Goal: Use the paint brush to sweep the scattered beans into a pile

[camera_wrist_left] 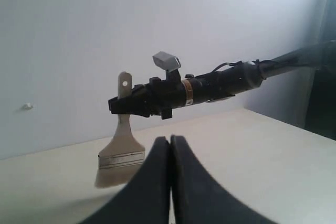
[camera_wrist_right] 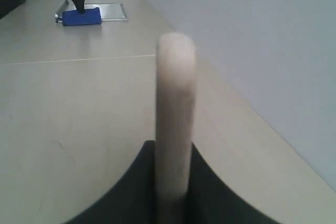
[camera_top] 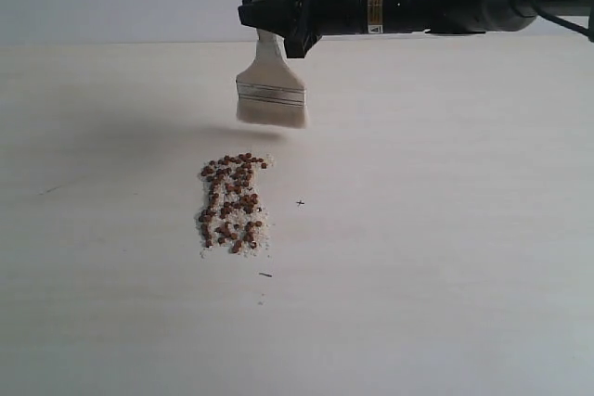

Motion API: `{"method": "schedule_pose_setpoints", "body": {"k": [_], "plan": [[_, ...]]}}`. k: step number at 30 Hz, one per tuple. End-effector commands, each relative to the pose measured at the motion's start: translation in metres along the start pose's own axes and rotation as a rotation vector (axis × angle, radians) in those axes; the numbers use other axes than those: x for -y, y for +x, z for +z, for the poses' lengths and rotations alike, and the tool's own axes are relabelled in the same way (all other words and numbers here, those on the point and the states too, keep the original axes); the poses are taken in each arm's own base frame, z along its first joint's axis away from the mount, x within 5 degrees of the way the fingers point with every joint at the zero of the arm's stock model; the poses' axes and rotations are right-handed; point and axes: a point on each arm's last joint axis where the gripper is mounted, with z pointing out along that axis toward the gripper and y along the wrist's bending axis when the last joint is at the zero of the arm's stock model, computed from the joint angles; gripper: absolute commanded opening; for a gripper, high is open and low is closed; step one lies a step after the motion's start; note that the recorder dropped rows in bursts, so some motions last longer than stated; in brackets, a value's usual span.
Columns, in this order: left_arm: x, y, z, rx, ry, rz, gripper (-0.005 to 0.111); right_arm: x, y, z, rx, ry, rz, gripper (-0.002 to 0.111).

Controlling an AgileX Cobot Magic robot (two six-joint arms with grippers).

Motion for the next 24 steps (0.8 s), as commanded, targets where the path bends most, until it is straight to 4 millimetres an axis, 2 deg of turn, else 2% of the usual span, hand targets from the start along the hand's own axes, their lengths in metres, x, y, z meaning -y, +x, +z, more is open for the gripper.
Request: {"method": "schedule_pose_setpoints", "body": {"k": [1, 10, 16, 24], "plan": [[0.000, 0.001, -0.001, 0.003, 0.001, -0.008, 0.000, 0.002, 0.004, 0.000, 0.001, -0.018, 0.018, 0.000], [0.000, 0.001, -0.001, 0.003, 0.001, -0.008, 0.000, -0.001, 0.025, 0.007, -0.008, -0.059, 0.055, 0.000], [0.000, 0.001, -0.001, 0.003, 0.001, -0.008, 0.000, -0.011, 0.024, 0.007, 0.031, -0.174, 0.100, 0.000], [0.000, 0.001, -0.001, 0.003, 0.001, -0.008, 0.000, -0.015, 0.031, 0.006, -0.058, -0.214, 0.158, 0.000]]}}
